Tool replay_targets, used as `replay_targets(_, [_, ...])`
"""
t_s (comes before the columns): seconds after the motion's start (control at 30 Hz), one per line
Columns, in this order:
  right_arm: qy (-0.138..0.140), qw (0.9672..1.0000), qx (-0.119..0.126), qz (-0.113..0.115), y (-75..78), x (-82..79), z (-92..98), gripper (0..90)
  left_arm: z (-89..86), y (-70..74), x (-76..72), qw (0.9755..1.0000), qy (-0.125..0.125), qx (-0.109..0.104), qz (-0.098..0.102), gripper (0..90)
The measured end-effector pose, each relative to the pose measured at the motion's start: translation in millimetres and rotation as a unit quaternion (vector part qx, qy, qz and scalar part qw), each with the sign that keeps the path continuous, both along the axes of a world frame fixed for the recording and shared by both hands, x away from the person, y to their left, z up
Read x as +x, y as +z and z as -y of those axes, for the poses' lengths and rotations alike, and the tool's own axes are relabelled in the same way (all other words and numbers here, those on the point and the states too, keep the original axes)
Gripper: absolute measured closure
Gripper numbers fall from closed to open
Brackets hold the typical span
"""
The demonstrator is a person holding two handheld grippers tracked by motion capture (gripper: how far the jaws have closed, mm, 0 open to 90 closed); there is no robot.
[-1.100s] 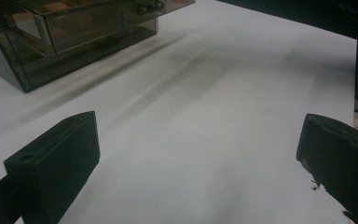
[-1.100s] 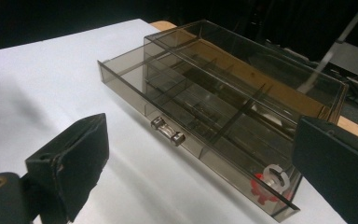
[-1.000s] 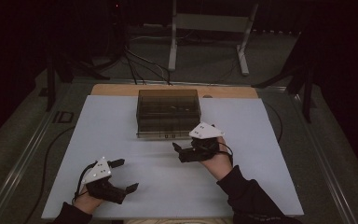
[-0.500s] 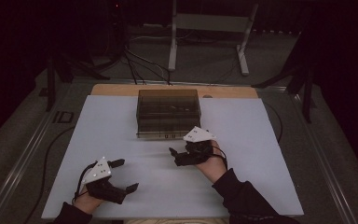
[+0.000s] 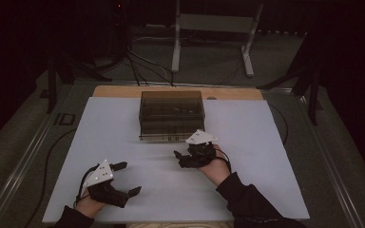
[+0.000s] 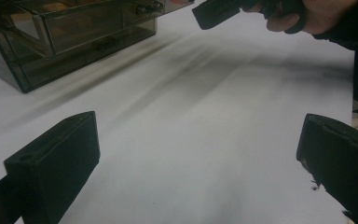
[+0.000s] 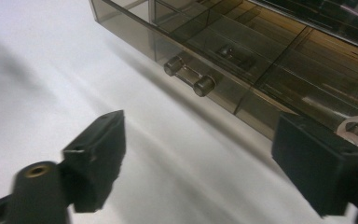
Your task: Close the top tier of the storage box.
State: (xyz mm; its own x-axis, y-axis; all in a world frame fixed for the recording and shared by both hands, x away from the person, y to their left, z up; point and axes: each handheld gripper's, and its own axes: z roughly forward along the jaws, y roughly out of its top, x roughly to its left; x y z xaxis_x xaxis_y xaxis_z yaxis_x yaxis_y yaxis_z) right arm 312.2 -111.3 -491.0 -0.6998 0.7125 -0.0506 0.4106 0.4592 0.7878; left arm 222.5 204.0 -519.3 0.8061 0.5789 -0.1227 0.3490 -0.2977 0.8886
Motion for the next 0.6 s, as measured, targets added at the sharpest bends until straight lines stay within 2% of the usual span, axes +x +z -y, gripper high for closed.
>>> replay_targets(0.17, [-0.005,1.0,-0.004,-0.002,-1.2,2.1,-0.1,28.4,0.1,-0.1,0.0,1.0,-0.001,0.0,0.0,0.0])
replay_targets(0.3, [-0.004,0.9999,-0.01,-0.004,-1.7,3.5,0.0,39.7,0.1,-0.2,0.2,1.0,0.0,-0.001,-0.001,0.0])
replay_targets(0.47, [-0.01,0.9999,-0.012,-0.006,-1.9,5.4,-1.2,46.8,0.0,-0.1,0.0,1.0,-0.001,-0.001,-0.001,0.0])
replay_targets(0.6, [-0.009,0.9998,-0.019,-0.002,-2.6,4.8,-4.2,60.3,0.0,-0.2,0.1,1.0,-0.001,-0.001,-0.001,0.0])
